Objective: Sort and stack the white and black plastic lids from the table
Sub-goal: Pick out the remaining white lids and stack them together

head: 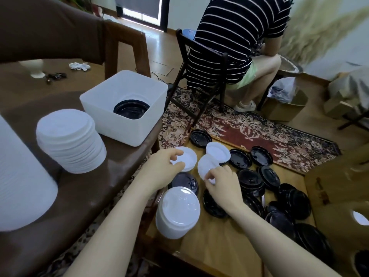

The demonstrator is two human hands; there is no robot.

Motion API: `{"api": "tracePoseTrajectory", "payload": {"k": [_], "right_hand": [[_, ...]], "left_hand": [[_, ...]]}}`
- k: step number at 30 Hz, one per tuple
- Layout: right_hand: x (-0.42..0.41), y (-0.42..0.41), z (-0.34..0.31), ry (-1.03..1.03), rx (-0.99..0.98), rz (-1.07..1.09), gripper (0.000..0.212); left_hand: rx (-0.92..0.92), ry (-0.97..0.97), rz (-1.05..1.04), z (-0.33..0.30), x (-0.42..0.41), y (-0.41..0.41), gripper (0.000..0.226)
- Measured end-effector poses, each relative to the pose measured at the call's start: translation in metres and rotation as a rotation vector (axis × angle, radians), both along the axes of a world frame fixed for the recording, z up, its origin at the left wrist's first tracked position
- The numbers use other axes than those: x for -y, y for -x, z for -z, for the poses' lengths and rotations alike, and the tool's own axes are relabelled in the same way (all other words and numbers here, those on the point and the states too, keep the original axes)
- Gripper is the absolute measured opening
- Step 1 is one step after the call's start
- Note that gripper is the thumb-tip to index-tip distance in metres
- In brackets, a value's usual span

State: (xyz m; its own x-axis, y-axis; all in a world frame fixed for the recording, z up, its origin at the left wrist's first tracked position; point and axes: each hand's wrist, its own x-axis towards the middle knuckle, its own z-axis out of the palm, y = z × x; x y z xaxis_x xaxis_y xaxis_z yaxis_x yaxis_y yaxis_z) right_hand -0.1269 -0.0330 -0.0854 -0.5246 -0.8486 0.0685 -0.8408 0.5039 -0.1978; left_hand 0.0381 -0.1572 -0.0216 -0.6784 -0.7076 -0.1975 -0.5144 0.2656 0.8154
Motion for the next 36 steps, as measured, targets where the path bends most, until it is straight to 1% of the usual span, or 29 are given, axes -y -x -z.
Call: {"api": "tracePoseTrajectory", "payload": {"k": [1, 2, 5, 7, 8, 10, 12, 13, 15, 17, 19, 21, 24, 26, 28, 29, 30, 32, 33, 34, 35, 36], "right_hand": [[-0.004, 0.001, -0.006, 0.107, 0.105, 0.072, 0.011], [-0.009, 0.002, -0.013, 0.221, 0.261, 0.161, 0.011], [-0.022, 0.004, -0.043, 0.543, 0.895, 0.414, 0.006], [-0.028, 0.003, -0.057, 0.649, 1.311, 0.484, 0.010], [-0.029, 0.002, -0.060, 0.684, 1.475, 0.489, 0.012], [-0.028, -0.002, -0.064, 0.723, 1.679, 0.472, 0.013], [-0.026, -0.009, -0.066, 0.739, 1.769, 0.443, 0.016], [-0.025, -0.014, -0.066, 0.735, 1.794, 0.422, 0.019], [-0.022, -0.023, -0.065, 0.708, 1.818, 0.384, 0.026], [-0.022, -0.030, -0.062, 0.680, 1.823, 0.379, 0.019], [-0.023, -0.033, -0.060, 0.671, 1.819, 0.385, 0.015], [-0.025, -0.031, -0.062, 0.666, 1.798, 0.362, 0.020], [-0.025, -0.026, -0.065, 0.646, 1.714, 0.341, 0.027], [-0.022, -0.022, -0.065, 0.632, 1.682, 0.339, 0.032], [-0.018, -0.018, -0.064, 0.607, 1.624, 0.312, 0.024], [-0.016, -0.014, -0.061, 0.586, 1.535, 0.300, 0.018], [-0.013, -0.007, -0.056, 0.559, 1.365, 0.287, 0.014], [-0.006, 0.013, -0.040, 0.480, 0.863, 0.239, 0.010], [-0.002, 0.025, -0.031, 0.406, 0.604, 0.203, 0.012], [0.002, 0.037, -0.022, 0.317, 0.389, 0.160, 0.019], [0.006, 0.048, -0.015, 0.228, 0.231, 0.122, 0.026], [0.012, 0.057, -0.009, 0.135, 0.119, 0.095, 0.033]], "left_hand": [[-0.006, -0.006, 0.001, 0.000, -0.001, 0.001, 0.044], [-0.011, -0.013, 0.006, -0.001, -0.002, 0.003, 0.044], [-0.056, -0.046, 0.011, -0.003, -0.010, 0.011, 0.044], [-0.142, -0.117, -0.028, -0.004, -0.016, 0.018, 0.045], [-0.197, -0.186, -0.056, -0.005, -0.020, 0.021, 0.045], [-0.317, -0.393, -0.108, -0.008, -0.026, 0.026, 0.037], [-0.440, -0.649, -0.121, -0.011, -0.030, 0.029, 0.017], [-0.503, -0.771, -0.125, -0.011, -0.032, 0.030, 0.014], [-0.614, -0.947, -0.176, -0.010, -0.033, 0.031, 0.019], [-0.659, -0.998, -0.240, -0.007, -0.033, 0.032, 0.023], [-0.646, -0.998, -0.252, -0.006, -0.031, 0.031, 0.023], [-0.617, -0.972, -0.230, -0.006, -0.029, 0.030, 0.022], [-0.566, -0.891, -0.216, -0.005, -0.024, 0.030, 0.021], [-0.562, -0.892, -0.224, -0.006, -0.023, 0.030, 0.017], [-0.570, -0.916, -0.272, -0.006, -0.022, 0.029, 0.013], [-0.574, -0.923, -0.306, -0.006, -0.021, 0.029, 0.013], [-0.578, -0.926, -0.341, -0.006, -0.019, 0.028, 0.014], [-0.579, -0.922, -0.405, -0.005, -0.014, 0.027, 0.023], [-0.578, -0.919, -0.437, -0.005, -0.012, 0.026, 0.027], [-0.582, -0.920, -0.469, -0.005, -0.010, 0.026, 0.029], [-0.589, -0.927, -0.496, -0.006, -0.009, 0.026, 0.028], [-0.596, -0.935, -0.518, -0.006, -0.008, 0.025, 0.027]]}}
